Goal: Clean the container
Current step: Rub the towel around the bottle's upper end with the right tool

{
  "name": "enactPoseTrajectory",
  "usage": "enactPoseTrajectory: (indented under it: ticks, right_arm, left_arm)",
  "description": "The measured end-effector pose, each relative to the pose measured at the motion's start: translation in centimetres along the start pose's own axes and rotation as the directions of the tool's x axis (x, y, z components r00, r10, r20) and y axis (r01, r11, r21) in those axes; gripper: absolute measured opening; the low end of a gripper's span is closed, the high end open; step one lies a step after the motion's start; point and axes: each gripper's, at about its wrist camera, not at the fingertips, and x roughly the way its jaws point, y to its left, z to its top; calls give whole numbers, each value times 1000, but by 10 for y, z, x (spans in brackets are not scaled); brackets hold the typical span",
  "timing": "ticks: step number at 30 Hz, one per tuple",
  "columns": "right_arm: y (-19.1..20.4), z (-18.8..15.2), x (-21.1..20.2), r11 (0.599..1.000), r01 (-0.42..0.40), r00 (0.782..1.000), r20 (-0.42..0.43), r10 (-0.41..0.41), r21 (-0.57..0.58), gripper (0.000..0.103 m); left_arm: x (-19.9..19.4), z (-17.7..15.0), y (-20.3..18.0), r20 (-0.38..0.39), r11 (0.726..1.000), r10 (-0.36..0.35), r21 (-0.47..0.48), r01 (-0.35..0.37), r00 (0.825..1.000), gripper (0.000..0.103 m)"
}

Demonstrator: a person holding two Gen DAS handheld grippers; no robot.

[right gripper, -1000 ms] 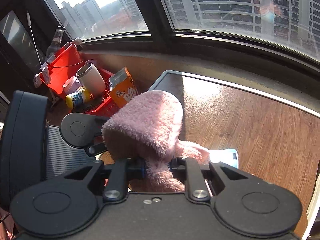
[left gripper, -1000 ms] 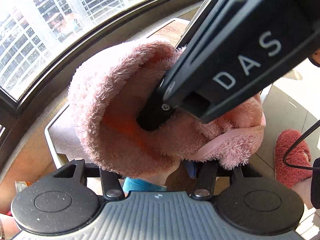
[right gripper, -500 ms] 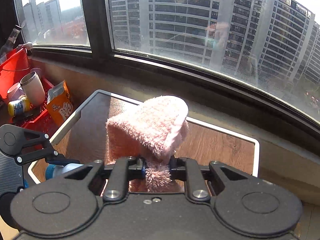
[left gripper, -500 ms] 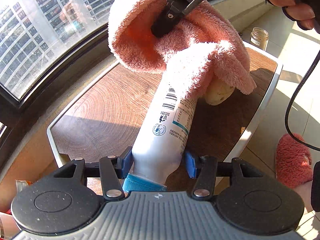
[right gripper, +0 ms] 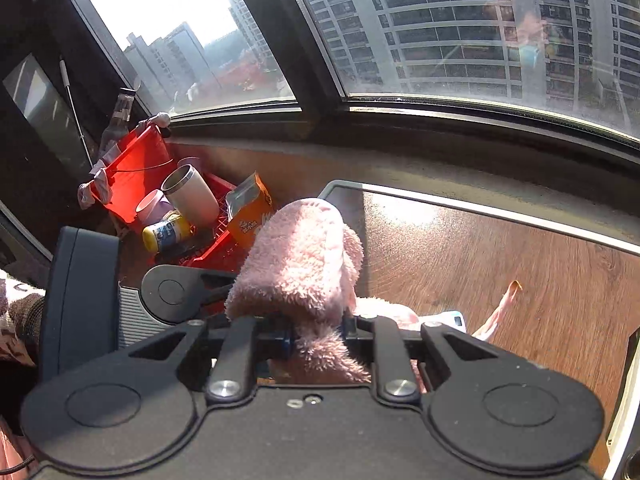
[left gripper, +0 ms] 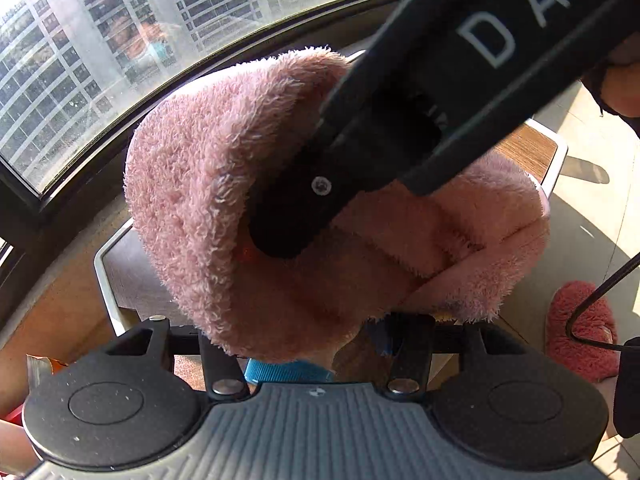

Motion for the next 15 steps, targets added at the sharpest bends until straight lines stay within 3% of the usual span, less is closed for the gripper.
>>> enactPoseTrajectory:
  ticks: [6,15]
  right_arm:
    - [6,-10,18,1000,12,998,-68,-13,-19,18]
    - [-11,-9,10,983,172,984,-25,-174,-58,18]
  left_arm:
    - [2,0,-2,-8,1000,-4,1,4,1000,52]
    - [7,8,-3,-3,1000,-26,-9,26,1000,52]
